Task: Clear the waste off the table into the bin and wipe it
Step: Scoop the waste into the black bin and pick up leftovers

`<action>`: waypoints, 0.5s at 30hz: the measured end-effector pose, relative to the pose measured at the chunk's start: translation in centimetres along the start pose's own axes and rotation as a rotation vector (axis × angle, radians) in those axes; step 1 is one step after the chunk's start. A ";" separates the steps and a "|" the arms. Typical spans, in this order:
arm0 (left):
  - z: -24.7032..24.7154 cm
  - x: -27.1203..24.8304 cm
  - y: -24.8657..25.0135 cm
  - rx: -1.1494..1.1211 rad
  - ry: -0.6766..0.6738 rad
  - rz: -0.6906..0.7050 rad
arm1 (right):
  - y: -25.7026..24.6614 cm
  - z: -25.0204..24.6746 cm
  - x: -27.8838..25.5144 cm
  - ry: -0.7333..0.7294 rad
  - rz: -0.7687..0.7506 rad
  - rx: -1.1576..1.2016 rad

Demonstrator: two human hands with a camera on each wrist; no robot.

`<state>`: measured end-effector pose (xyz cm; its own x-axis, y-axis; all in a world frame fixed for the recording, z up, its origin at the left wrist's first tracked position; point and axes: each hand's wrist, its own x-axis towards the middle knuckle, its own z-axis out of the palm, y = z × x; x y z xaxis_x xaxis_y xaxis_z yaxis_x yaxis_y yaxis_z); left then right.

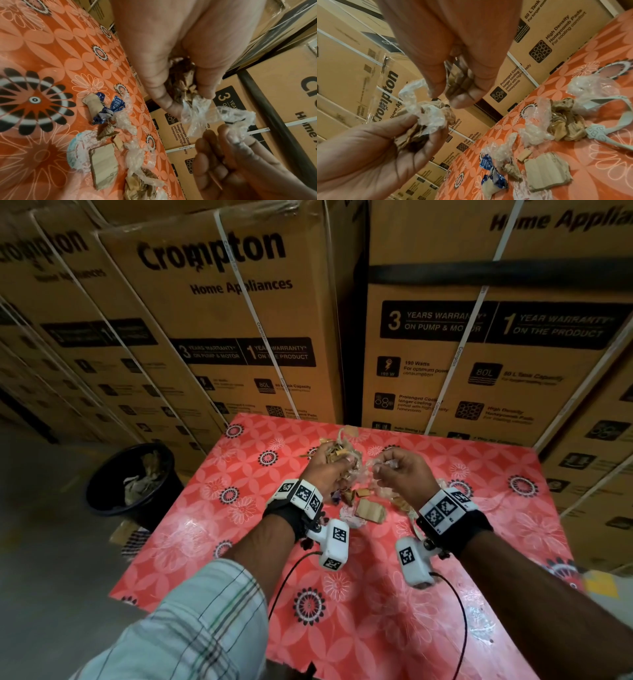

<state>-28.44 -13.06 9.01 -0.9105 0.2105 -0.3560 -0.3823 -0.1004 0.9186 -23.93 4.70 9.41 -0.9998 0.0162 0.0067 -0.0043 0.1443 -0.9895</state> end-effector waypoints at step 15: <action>-4.9 -3.8 0.5 0.290 -0.175 -0.010 | 0.1 5.9 0.9 -0.146 -0.030 -0.071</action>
<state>-26.00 -18.68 10.00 -0.8565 0.3762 -0.3534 -0.3074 0.1781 0.9348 -24.94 -1.13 8.50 -0.9911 -0.1325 0.0100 -0.0382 0.2118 -0.9766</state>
